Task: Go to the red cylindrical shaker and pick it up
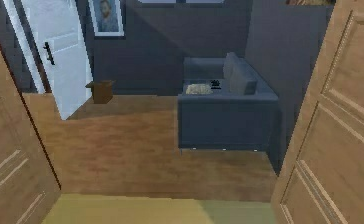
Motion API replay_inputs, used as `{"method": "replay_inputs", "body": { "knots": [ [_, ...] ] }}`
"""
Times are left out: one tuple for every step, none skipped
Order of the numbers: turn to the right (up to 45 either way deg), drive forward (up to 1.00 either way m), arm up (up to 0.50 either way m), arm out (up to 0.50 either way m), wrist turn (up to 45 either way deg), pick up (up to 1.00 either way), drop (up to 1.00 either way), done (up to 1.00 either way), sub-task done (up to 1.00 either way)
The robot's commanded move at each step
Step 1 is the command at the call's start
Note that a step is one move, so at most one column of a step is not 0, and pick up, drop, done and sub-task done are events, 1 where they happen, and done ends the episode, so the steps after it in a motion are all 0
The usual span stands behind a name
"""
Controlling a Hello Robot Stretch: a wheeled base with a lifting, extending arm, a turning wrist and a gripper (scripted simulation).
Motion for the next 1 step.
{"method": "replay_inputs", "body": {
  "knots": [
    [-21.0,0.0,0.0,0.0,0.0,0.0,0.0,0.0,0.0]
  ]
}}
